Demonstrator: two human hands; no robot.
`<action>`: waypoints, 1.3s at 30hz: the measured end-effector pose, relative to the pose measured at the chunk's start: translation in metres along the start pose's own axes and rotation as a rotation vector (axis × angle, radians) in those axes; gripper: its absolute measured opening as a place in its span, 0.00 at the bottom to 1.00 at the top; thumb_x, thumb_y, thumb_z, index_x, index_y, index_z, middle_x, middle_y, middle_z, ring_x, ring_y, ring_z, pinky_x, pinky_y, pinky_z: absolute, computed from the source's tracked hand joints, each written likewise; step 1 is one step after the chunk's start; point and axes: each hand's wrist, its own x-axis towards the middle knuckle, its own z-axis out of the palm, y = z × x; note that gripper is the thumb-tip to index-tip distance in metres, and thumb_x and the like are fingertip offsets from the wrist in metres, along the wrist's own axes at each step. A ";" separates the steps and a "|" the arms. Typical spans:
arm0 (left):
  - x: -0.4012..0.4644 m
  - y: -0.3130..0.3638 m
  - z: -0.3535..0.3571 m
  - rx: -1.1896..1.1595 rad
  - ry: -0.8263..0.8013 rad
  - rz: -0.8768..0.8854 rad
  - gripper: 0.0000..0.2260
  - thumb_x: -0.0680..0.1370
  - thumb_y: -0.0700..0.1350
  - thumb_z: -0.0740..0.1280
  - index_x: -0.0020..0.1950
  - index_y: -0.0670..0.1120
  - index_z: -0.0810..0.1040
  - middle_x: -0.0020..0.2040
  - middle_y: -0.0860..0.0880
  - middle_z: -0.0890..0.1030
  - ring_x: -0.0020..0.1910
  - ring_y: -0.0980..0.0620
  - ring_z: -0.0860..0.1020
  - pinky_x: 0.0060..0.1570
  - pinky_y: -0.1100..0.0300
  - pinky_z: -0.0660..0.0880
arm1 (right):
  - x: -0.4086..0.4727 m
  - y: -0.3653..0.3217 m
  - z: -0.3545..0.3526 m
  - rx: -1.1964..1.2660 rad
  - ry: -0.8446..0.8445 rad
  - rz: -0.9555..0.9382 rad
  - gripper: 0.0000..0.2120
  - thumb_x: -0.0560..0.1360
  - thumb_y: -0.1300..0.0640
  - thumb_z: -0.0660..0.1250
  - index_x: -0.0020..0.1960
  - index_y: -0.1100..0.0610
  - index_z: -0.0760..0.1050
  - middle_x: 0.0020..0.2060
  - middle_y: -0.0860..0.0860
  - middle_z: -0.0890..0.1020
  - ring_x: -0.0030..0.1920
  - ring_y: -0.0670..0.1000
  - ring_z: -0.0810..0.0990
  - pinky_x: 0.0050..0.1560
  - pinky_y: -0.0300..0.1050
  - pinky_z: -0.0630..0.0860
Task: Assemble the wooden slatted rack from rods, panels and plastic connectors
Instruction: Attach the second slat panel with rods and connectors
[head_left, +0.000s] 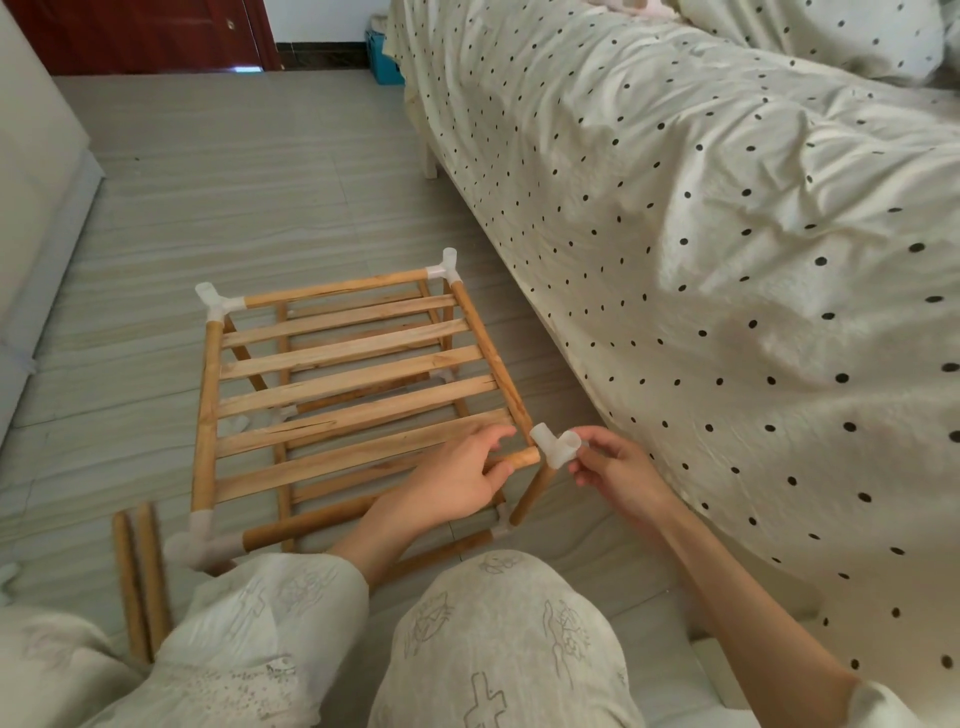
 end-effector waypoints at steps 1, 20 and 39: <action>0.002 0.004 0.002 0.000 0.007 0.022 0.22 0.81 0.49 0.60 0.74 0.51 0.61 0.69 0.50 0.69 0.67 0.53 0.68 0.65 0.57 0.65 | 0.002 0.000 0.000 -0.009 -0.007 -0.004 0.13 0.78 0.70 0.58 0.45 0.58 0.78 0.31 0.53 0.77 0.34 0.49 0.73 0.36 0.39 0.71; 0.012 0.012 0.008 0.022 -0.003 0.010 0.17 0.79 0.48 0.63 0.68 0.51 0.72 0.57 0.51 0.78 0.56 0.51 0.75 0.55 0.56 0.71 | -0.011 -0.005 0.004 -0.315 -0.032 -0.190 0.09 0.75 0.66 0.66 0.50 0.52 0.73 0.58 0.44 0.74 0.54 0.42 0.78 0.54 0.34 0.73; 0.012 0.014 0.003 -0.036 -0.070 -0.013 0.14 0.80 0.45 0.62 0.66 0.52 0.71 0.52 0.53 0.77 0.50 0.55 0.73 0.49 0.60 0.67 | -0.014 -0.001 -0.001 -0.394 0.059 -0.219 0.10 0.75 0.60 0.67 0.56 0.54 0.79 0.60 0.43 0.74 0.52 0.41 0.79 0.57 0.37 0.74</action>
